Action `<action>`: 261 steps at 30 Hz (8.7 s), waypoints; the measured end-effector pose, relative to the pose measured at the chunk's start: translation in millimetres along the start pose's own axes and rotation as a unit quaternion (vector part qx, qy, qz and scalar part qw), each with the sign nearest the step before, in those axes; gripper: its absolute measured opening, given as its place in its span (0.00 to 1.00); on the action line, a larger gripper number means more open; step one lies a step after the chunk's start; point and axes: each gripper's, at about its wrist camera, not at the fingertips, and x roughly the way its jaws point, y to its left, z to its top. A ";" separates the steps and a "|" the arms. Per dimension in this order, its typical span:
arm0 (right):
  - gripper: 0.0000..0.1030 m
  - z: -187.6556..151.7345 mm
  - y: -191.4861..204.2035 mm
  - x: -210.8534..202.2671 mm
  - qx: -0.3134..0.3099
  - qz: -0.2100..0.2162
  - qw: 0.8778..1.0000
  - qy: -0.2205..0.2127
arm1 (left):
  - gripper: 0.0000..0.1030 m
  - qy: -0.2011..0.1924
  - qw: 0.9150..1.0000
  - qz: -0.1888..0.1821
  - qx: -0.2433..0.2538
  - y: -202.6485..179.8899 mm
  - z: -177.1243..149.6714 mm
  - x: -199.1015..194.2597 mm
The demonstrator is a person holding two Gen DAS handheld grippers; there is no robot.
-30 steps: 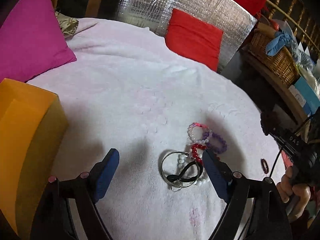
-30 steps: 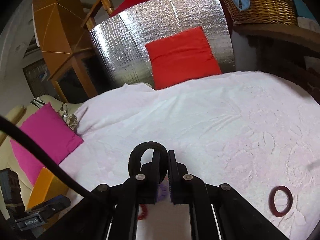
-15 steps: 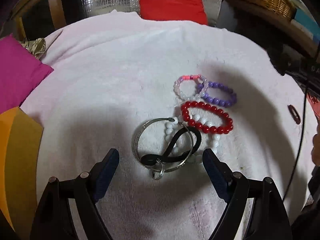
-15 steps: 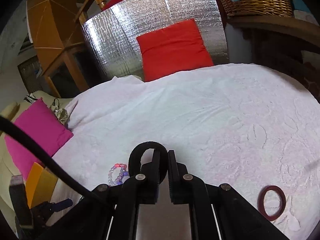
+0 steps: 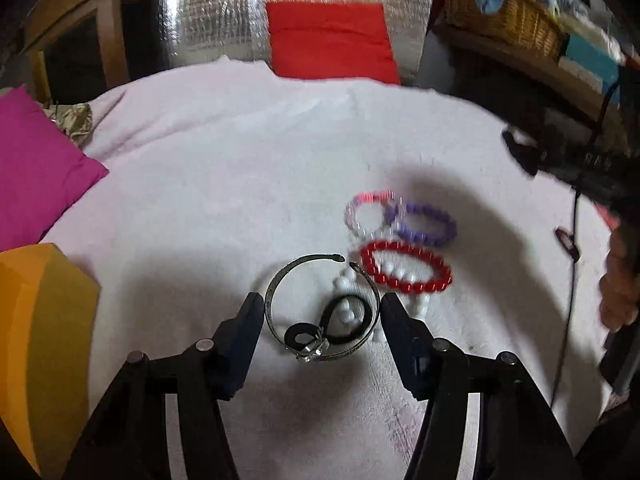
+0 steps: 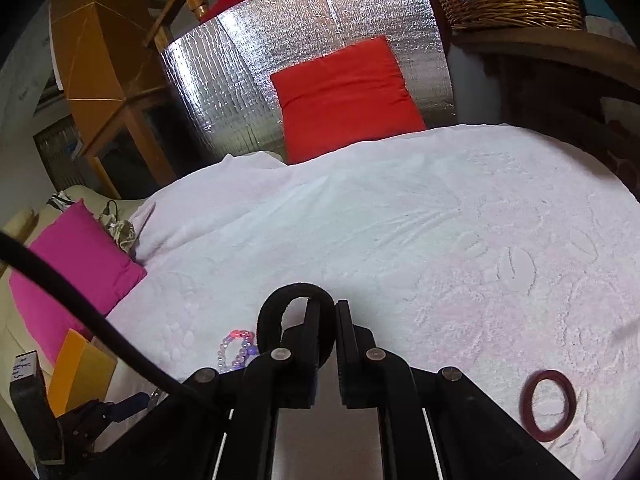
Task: Organize jewelry
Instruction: 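Lift the silver bangle with the left tool while the right tool holds the black ring, then carry both items over the orange box and open both tools, then grasp the white beaded bracelet with the left tool while the right tool grasps the dark red ring, then carry the white bracelet and dark red ring over the orange box with both tools, then open both tools to drop the white bracelet and dark red ring into the box, then move both tools back toward the remaining beaded bracelets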
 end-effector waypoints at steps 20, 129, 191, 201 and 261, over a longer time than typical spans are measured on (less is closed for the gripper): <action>0.08 -8.1 49.2 -2.7 -0.039 0.053 0.998 -0.002 | 0.60 -0.104 0.989 -0.080 -0.060 35.7 11.8 -80.6; 0.05 -26.8 -81.1 -35.3 -0.013 -0.077 0.994 0.079 | 0.09 0.026 0.999 0.000 -0.033 -29.6 -10.4 13.2; 0.05 -112.7 297.3 29.3 -0.154 0.245 0.954 0.075 | 0.09 -0.054 0.919 0.259 -0.291 220.6 -95.8 -148.0; 0.06 -122.7 327.1 43.6 -0.174 0.259 0.947 0.080 | 0.09 -0.026 0.919 0.266 -0.289 221.8 -99.9 -135.2; 0.21 -58.6 216.7 2.0 -0.082 0.170 0.981 0.039 | 0.67 -0.074 0.925 0.330 -0.175 134.2 -56.6 -130.2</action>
